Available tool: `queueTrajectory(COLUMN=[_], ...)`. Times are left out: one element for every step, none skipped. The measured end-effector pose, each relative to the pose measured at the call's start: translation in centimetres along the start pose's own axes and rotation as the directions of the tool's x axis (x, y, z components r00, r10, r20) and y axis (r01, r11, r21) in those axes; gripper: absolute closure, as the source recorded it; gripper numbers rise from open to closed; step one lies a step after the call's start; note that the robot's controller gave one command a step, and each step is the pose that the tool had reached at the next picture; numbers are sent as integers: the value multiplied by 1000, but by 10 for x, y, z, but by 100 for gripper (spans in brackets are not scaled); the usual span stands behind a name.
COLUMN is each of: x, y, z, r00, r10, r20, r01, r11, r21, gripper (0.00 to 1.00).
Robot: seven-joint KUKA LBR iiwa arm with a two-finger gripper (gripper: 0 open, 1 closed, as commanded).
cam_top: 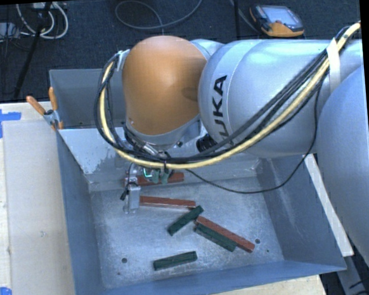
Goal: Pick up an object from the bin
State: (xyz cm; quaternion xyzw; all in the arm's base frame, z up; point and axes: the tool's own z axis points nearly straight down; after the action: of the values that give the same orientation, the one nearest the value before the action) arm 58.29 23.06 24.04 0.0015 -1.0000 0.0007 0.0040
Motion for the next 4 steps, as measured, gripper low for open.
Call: queueTrajectory(x=[-8,-10,75,85], y=[-99,-165,-240,-240], z=[174,139,138,173], r00=[938,952,776,687], r10=[347,307,631,726], r20=[1,11,1,-1], r01=[-347,-307,-631,-726], r11=[938,952,776,687], r21=[1,-1,-1,-3], gripper=[0,0,0,0])
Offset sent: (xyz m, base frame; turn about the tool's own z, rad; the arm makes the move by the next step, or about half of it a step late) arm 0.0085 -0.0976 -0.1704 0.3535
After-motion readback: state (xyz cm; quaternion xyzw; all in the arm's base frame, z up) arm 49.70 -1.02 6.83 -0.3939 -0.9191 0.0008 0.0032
